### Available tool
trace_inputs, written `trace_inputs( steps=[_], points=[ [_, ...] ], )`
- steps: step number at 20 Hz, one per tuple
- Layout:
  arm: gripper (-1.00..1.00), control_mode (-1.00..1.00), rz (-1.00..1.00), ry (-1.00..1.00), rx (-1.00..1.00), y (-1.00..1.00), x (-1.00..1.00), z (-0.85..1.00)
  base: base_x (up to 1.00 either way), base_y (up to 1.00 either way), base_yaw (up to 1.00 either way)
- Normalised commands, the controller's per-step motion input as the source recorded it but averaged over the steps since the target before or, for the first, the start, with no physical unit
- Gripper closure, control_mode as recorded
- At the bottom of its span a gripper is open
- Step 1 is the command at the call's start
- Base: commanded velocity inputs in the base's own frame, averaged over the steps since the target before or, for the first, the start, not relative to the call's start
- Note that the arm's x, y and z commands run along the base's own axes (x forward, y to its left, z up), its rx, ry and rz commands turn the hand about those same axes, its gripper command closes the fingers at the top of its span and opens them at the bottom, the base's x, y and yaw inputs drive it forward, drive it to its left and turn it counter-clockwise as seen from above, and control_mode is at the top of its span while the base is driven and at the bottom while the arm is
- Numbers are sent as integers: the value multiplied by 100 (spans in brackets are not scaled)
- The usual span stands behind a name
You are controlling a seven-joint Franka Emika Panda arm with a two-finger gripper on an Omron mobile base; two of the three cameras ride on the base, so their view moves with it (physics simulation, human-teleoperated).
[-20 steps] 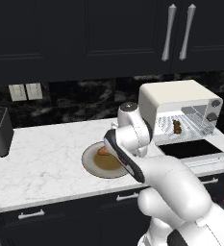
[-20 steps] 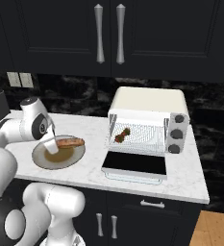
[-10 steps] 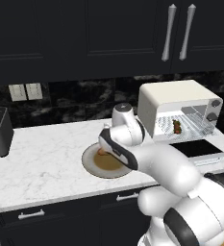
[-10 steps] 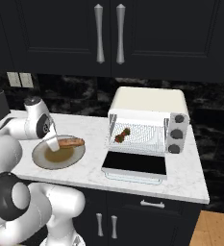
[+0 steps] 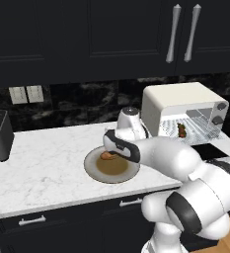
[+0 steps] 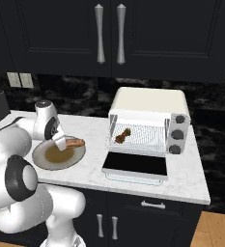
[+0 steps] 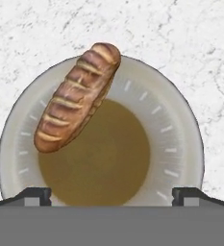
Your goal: Pick up the kebab skewer and baguette bread, and place them inside the toaster oven. Close the toaster oven door and start by setting the timer.
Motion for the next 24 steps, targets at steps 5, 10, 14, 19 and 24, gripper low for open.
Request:
trace_inputs(
  steps=[5, 10, 14, 19, 24],
  points=[
    [-100, -100, 1, 0, 0, 11, 20, -16, 0, 0, 0],
    [-100, -100, 0, 0, 0, 10, 24, -12, 0, 0, 0],
    [-100, -100, 0, 0, 0, 2, 25, -17, 0, 0, 0],
    [-100, -100, 0, 0, 0, 0, 23, -18, 0, 0, 0],
    [-100, -100, 0, 0, 0, 10, 23, -12, 0, 0, 0]
  ],
)
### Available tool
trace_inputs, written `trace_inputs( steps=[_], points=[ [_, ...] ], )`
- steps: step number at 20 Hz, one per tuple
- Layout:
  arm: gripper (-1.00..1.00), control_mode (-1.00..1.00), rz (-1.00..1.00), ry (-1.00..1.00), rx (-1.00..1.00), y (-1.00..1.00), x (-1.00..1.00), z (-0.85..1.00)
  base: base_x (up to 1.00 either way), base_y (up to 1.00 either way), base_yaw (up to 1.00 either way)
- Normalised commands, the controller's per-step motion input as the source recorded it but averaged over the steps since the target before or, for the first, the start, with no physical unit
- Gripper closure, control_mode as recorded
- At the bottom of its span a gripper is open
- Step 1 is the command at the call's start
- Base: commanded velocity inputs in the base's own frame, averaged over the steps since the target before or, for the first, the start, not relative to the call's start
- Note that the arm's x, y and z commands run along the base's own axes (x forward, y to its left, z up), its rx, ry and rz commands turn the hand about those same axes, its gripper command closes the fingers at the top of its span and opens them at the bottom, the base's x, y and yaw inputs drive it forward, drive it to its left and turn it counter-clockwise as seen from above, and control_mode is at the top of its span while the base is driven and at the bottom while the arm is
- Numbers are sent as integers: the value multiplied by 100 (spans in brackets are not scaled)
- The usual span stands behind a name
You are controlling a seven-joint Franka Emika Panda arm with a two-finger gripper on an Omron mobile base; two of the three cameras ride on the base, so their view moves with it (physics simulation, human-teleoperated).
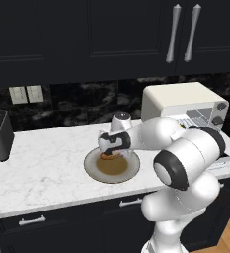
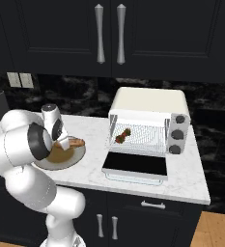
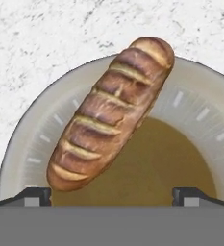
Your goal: Pick up the kebab skewer and baguette bread, and place them inside the toaster oven. Close the toaster oven door and start by setting the timer.
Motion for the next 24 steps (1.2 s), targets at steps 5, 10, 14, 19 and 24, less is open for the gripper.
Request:
trace_inputs(
  steps=[5, 10, 14, 19, 24],
  points=[
    [-100, -100, 0, 0, 0, 7, 18, -18, 0, 0, 0],
    [-100, -100, 0, 0, 0, 5, 19, -20, 0, 0, 0],
    [-100, -100, 0, 0, 0, 5, 18, -16, 0, 0, 0],
    [-100, -100, 0, 0, 0, 4, 16, -14, 0, 0, 0],
    [-100, -100, 0, 0, 0, 4, 12, -18, 0, 0, 0]
  ],
)
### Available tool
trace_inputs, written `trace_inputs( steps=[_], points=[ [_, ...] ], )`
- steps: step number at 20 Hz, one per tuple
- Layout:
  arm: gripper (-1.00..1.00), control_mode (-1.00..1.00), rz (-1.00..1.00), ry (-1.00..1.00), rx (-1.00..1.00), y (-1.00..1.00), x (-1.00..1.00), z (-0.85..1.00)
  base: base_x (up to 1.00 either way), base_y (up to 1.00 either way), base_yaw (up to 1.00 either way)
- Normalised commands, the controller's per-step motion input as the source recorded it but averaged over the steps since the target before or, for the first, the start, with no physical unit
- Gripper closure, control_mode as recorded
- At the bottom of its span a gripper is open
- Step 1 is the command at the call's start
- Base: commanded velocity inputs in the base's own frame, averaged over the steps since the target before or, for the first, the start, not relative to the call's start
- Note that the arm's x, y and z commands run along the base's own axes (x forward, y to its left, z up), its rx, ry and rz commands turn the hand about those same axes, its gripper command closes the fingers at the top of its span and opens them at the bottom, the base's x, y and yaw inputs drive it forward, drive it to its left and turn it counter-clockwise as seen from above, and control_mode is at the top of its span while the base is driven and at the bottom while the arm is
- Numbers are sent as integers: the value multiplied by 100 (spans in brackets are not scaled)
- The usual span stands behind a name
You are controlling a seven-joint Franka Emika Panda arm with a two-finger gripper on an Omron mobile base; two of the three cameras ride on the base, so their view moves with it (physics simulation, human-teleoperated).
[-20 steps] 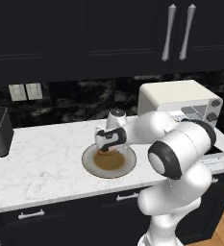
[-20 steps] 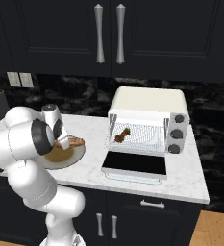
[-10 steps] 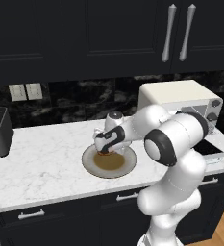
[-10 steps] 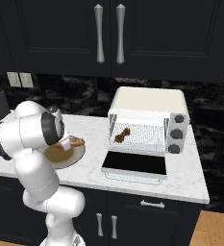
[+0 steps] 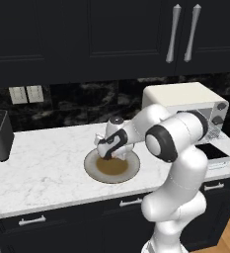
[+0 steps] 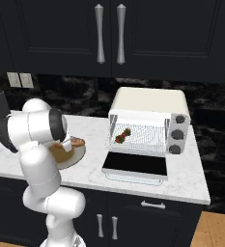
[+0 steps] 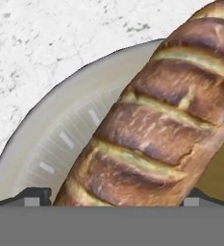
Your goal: Pick up the kebab skewer and baguette bread, and place them inside the toaster oven. Close the toaster oven door and start by setting the timer.
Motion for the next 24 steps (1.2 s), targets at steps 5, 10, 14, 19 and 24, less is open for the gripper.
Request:
trace_inputs(
  steps=[5, 10, 14, 19, 24],
  points=[
    [-100, -100, 0, 0, 0, 3, 10, -16, 0, 0, 0],
    [100, -100, 0, 0, 0, -1, -3, -11, 0, 0, 0],
    [100, -100, 1, -1, 0, -18, -26, 1, 0, 0, 0],
    [100, -100, 17, -1, 0, -37, -39, 24, 0, 0, 0],
    [100, -100, 33, -4, 0, -43, -48, 53, 0, 0, 0]
  ],
)
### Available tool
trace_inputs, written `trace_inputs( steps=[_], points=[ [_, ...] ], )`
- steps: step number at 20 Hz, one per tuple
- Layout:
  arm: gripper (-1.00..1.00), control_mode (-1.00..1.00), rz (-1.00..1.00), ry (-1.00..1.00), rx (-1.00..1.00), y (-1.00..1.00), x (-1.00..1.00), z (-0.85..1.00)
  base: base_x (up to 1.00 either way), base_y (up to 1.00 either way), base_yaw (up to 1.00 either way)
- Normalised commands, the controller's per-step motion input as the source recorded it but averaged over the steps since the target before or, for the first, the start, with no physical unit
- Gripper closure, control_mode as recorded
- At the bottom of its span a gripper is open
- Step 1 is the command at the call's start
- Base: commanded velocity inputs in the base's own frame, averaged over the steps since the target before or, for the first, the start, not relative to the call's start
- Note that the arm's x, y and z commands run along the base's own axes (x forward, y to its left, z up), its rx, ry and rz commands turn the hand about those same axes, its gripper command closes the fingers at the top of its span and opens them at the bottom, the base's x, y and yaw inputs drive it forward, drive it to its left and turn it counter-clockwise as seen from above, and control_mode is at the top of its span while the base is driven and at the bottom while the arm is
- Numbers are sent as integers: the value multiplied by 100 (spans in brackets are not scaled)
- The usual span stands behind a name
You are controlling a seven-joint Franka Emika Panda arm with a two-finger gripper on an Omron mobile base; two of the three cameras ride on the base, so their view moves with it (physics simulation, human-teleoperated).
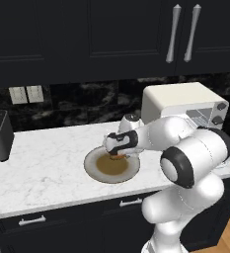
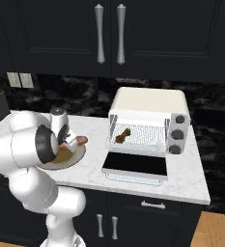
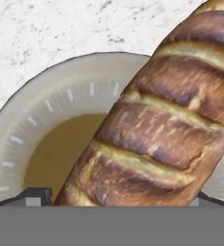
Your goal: Pick up the kebab skewer and baguette bread, and place them inside the toaster oven. Close the toaster oven door and start by setting the timer.
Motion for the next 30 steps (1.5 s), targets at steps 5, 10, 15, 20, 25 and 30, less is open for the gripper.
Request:
trace_inputs(
  steps=[5, 10, 15, 20, 25, 30],
  points=[
    [100, -100, 28, 0, 0, -46, -48, 52, 0, 0, 0],
    [100, -100, 10, 0, -3, -50, -48, 49, 0, 0, 0],
    [100, -100, 3, 0, -6, -55, -45, 47, 0, 0, 0],
    [100, -100, 0, 1, -8, -68, -32, 32, 0, 0, 0],
    [100, -100, 2, 7, -14, -73, -10, 23, 0, 0, 0],
    [100, -100, 3, 13, -16, -81, 0, 19, 0, 0, 0]
  ],
)
